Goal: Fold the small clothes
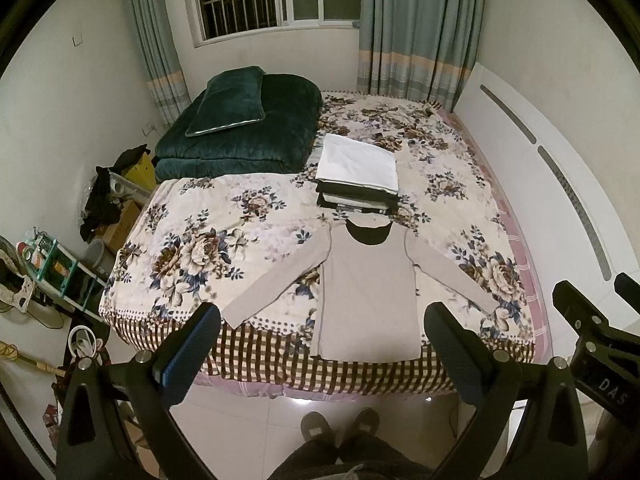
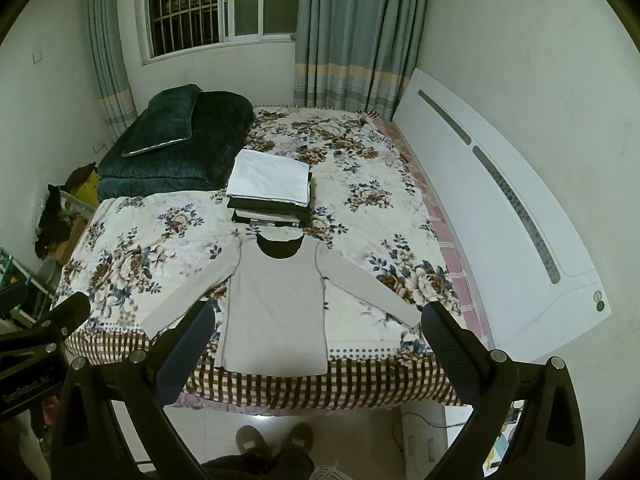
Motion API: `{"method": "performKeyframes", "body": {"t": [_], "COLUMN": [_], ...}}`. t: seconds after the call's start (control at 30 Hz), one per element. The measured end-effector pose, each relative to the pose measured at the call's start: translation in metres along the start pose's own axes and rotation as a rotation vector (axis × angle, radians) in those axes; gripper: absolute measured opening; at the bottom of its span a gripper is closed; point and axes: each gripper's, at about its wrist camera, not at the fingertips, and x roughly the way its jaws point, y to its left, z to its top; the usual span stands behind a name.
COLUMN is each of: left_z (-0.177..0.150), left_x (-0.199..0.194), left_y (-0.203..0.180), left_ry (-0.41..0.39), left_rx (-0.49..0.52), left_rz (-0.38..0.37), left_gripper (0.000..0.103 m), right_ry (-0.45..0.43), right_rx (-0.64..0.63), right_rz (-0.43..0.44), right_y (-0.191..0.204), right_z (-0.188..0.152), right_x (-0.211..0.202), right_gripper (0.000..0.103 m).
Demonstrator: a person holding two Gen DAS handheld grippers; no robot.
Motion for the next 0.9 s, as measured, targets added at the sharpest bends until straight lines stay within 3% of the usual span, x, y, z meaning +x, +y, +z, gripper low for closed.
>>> {"method": "performKeyframes", "body": {"t": [0.37,0.9], "left_z": [0.025,0.036], "left_x": [-0.005,-0.008], "left_y": [-0.005,-0.010], "left_ry": [-0.005,-0.009], "left_rx": [-0.001,-0.004], "left_rz": [0.000,-0.007], "left_gripper": [0.103,0.103], "right_ry": [-0.003,-0.005], "right_rx": [-0.002,-0.001], "right_rz": [0.001,0.002], "right_y": [0.000,0.000], "right_z": [0.000,0.005], "right_x": [-0.001,-0.006], "right_gripper": [0.103,0.103]}}
